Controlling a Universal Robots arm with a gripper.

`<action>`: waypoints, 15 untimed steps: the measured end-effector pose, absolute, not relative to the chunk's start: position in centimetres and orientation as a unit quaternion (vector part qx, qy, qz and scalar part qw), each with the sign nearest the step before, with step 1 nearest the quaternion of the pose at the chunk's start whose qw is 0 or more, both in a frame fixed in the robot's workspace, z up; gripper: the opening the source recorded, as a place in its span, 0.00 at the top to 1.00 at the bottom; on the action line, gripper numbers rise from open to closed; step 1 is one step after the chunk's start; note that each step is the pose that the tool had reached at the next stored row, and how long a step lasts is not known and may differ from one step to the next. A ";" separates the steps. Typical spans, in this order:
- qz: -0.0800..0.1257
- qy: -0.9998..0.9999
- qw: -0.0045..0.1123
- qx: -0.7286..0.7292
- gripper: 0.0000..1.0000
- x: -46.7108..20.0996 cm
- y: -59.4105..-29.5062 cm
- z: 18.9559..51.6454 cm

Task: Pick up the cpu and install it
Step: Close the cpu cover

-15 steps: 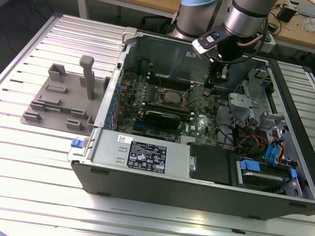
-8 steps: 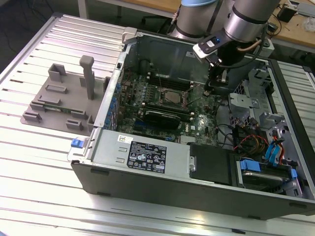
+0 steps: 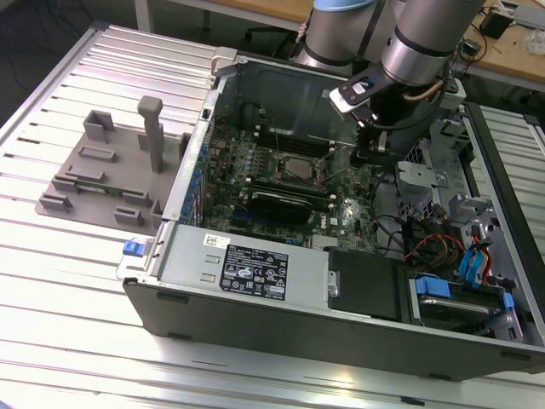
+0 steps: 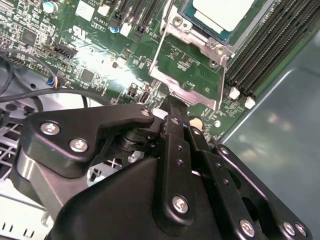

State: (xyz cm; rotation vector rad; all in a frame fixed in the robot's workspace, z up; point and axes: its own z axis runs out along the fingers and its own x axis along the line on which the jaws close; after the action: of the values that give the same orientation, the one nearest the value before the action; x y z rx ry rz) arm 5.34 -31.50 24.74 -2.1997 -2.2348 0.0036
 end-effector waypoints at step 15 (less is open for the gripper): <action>-0.005 -0.709 -0.003 -0.705 0.89 2.0 -31.3 24.7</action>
State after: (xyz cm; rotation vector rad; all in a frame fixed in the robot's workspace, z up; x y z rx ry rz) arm 2.04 -31.25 24.65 -2.2197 -2.2318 -0.0149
